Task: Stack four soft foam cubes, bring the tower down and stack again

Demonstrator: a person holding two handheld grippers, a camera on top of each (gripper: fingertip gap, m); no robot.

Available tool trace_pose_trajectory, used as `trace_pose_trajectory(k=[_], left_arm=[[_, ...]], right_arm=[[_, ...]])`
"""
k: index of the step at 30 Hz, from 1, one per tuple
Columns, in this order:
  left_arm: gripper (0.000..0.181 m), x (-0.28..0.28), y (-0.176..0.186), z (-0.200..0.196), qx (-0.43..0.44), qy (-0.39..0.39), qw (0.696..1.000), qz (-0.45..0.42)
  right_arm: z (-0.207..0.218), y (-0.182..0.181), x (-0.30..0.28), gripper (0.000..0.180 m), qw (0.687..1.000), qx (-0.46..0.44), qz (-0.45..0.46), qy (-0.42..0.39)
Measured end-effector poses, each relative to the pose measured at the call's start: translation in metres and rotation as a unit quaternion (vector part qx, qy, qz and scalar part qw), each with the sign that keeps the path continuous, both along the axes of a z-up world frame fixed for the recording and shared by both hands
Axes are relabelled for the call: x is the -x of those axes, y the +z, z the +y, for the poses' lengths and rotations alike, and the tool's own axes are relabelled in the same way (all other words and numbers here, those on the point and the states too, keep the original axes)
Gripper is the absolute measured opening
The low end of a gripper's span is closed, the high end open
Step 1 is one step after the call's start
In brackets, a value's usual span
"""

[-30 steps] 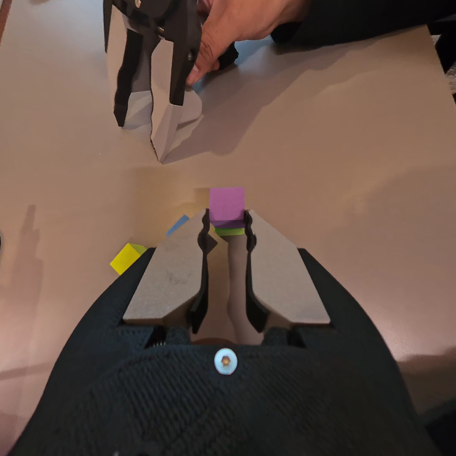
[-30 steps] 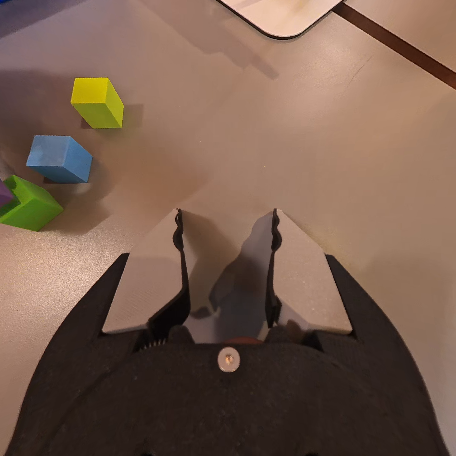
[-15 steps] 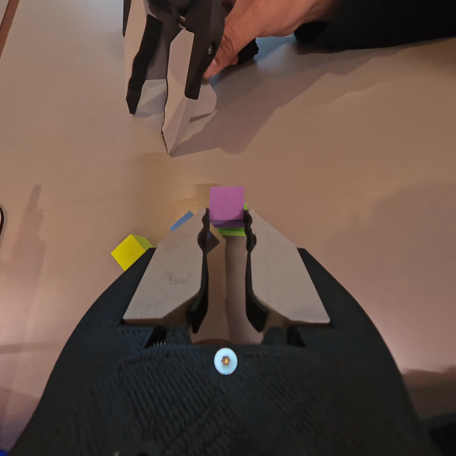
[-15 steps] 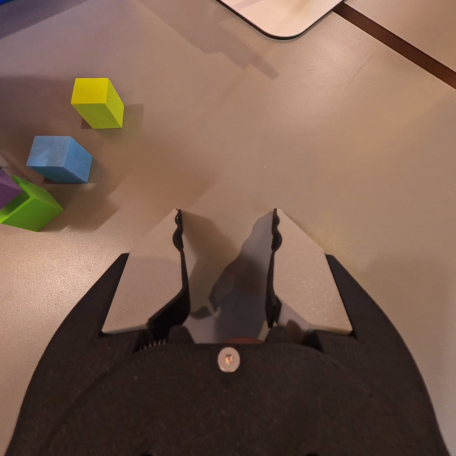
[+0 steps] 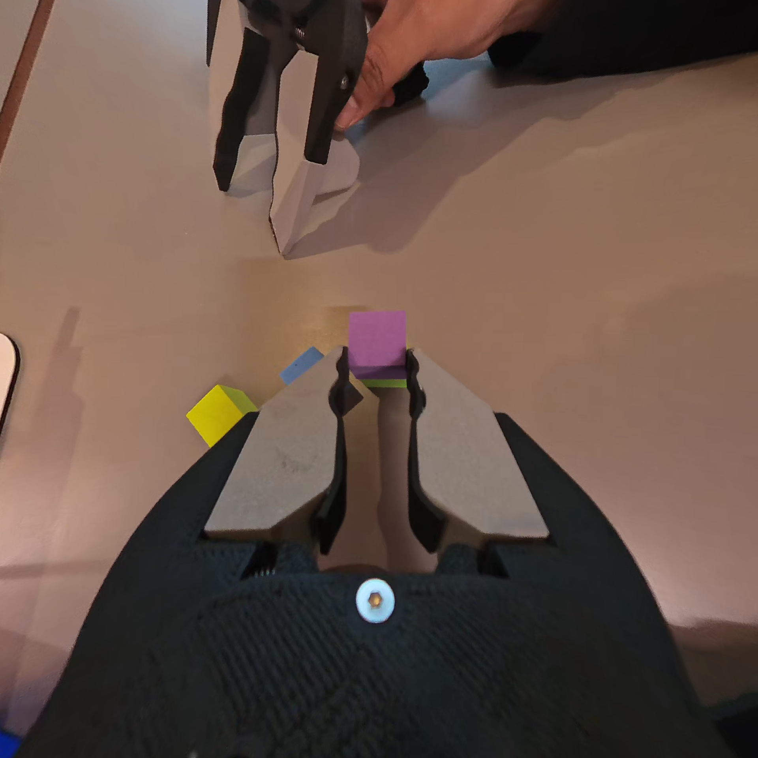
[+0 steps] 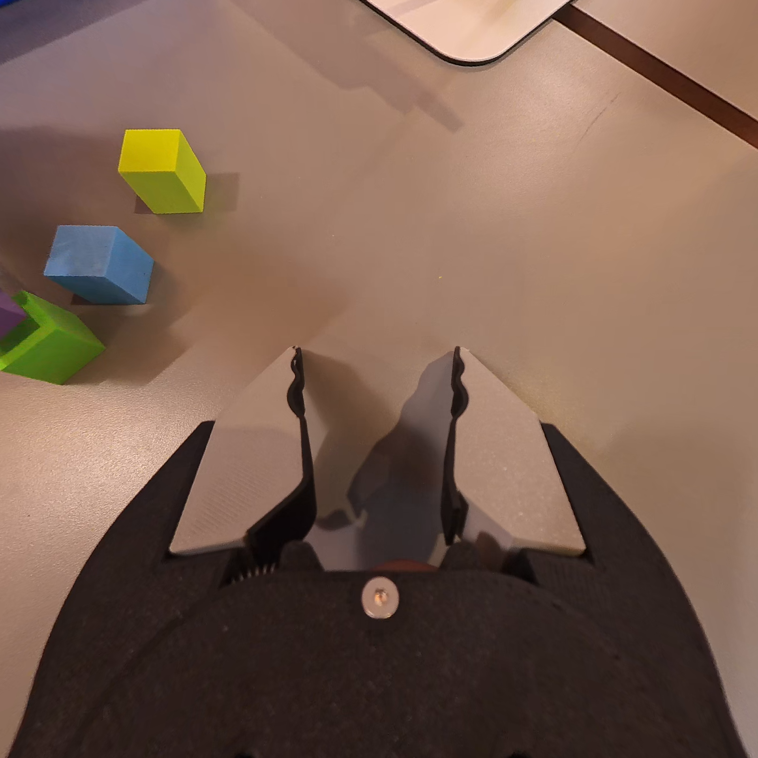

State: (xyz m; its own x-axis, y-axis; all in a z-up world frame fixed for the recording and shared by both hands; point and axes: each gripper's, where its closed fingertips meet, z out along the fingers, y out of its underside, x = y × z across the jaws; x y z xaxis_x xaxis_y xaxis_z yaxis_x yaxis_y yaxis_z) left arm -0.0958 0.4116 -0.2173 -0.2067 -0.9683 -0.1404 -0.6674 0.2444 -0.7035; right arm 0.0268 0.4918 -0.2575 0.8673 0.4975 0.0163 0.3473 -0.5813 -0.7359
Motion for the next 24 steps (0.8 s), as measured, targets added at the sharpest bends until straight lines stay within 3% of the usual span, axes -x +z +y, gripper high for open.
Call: trace_pose_trajectory(k=[24], left_arm=[[0.025,-0.0013,-0.0094,0.0028,0.004,0.011,1.0,0.016]], right_arm=[[0.0,0.0,-0.0001,0.071,1.0,0.0,0.0,0.0]])
